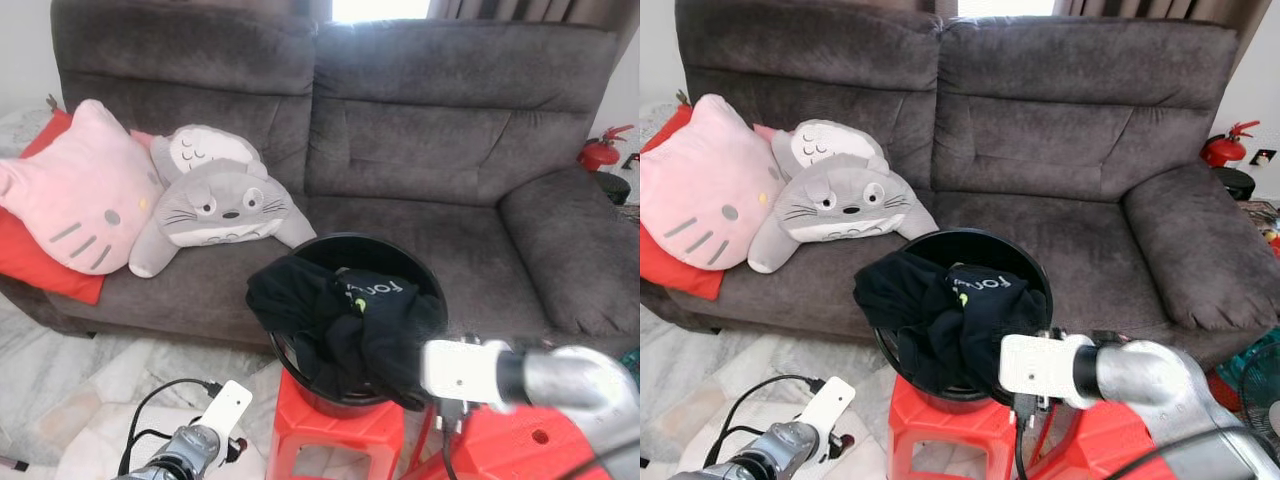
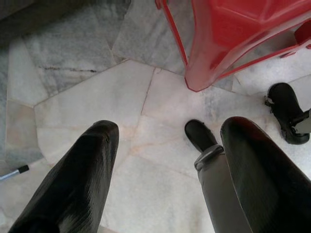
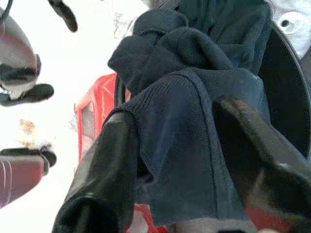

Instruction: Hang hanger

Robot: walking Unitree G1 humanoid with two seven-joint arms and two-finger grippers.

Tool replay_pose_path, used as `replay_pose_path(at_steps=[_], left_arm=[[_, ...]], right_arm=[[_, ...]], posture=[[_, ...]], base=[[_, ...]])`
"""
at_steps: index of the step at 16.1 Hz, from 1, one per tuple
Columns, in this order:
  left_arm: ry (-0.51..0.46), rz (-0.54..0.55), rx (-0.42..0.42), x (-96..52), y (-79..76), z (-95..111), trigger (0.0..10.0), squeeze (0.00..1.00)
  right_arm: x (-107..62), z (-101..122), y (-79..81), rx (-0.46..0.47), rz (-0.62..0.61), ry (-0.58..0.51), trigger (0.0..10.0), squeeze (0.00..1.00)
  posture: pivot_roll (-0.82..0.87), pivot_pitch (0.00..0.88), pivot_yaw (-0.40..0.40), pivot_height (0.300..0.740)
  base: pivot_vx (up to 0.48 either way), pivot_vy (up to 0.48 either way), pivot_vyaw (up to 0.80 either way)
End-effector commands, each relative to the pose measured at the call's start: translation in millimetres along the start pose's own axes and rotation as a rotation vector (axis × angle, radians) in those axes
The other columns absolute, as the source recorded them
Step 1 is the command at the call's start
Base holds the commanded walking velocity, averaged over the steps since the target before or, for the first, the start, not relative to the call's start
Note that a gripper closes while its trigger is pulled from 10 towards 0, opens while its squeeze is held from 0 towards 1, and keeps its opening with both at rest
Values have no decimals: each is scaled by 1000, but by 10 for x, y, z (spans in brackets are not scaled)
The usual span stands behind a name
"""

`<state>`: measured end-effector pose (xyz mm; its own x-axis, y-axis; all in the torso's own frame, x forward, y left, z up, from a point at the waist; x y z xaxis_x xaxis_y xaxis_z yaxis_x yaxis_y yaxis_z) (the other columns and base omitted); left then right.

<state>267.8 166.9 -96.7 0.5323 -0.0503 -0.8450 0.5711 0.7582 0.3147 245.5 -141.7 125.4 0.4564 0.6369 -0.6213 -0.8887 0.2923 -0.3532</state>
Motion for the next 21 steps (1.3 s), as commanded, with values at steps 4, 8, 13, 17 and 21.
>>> replay_pose_path(at_steps=[4,8,13,17,21], left_arm=[[8,-3,27,-1,11,1,10000,0],[8,-2,29,-2,19,4,10000,0],[8,0,25,-2,21,2,10000,0],[7,3,17,-1,18,5,10000,0],[5,5,12,1,5,10,10000,0]], right_arm=[[-362,307,-444,197,-437,-313,10000,1000],[-447,340,-597,401,-586,-466,10000,0],[-578,344,-949,473,-830,-589,10000,0],[-681,316,-1509,556,-1020,-729,10000,0],[-392,-250,-1868,792,-1170,-658,10000,0]], posture=[[-247,0,-31,740],[-240,0,-30,740],[-233,0,-29,740],[-219,0,-33,740],[-213,0,-35,740]], base=[[0,0,0],[0,0,0],[0,0,0],[0,0,0],[0,0,0]])
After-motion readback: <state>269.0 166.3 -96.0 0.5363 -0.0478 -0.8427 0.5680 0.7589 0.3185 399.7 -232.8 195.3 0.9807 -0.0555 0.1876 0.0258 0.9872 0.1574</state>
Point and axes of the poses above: a point about 5 cm out from each wrist's last joint towards the gripper, its own x axis pointing out of the wrist towards the gripper, its own z axis along the axis of the wrist's last joint, y = z × x, the point moved 5 cm from there along x, pointing out of the wrist towards the gripper, and after that the axes turned 10 degrees about x, right-handed, at the moved point
